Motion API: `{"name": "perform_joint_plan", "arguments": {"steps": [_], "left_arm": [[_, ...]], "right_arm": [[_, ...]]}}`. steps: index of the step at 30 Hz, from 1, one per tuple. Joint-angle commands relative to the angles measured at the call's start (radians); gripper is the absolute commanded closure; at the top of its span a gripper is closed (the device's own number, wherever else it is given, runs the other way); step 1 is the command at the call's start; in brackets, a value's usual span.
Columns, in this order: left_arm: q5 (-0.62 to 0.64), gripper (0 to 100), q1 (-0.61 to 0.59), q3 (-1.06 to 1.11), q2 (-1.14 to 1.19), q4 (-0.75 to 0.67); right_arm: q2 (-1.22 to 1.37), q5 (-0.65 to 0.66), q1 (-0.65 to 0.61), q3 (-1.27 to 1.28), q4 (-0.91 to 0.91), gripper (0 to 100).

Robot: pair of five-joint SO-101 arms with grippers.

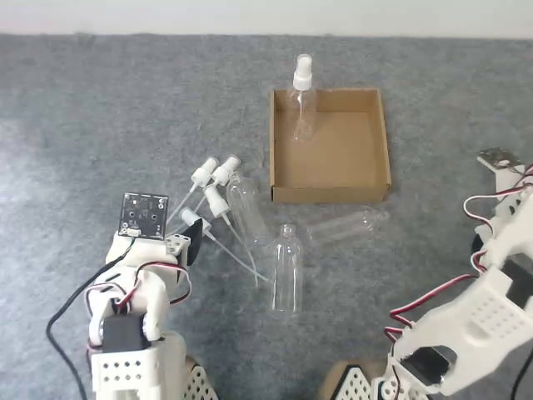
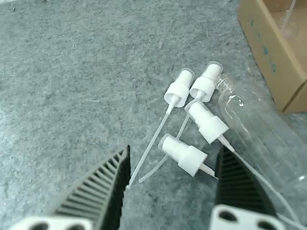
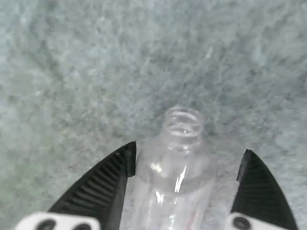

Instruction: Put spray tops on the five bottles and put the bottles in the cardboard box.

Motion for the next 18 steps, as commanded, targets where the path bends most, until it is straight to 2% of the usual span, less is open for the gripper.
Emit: {"name": "perform_joint_plan", "arguments": {"steps": [1, 12, 16, 18], "left_arm": [[0.005, 74, -0.006, -0.007, 0.002, -0.021], [0.005, 74, -0.006, -0.007, 0.002, -0.023], [-0.002, 74, -0.002, -0.007, 0.002, -0.017], [-0.044, 74, 0.003, -0.007, 0.008, -0.017]], "right_arm": [[-0.007, -0.017, 0.015, -0.003, -0.038, 71.5], [-0.008, -0.017, 0.022, -0.035, -0.036, 97.9], [-0.013, -0.021, 0.013, -0.037, -0.002, 99.3], [-0.035, -0.055, -0.021, -0.037, 0.051, 99.3]]}}
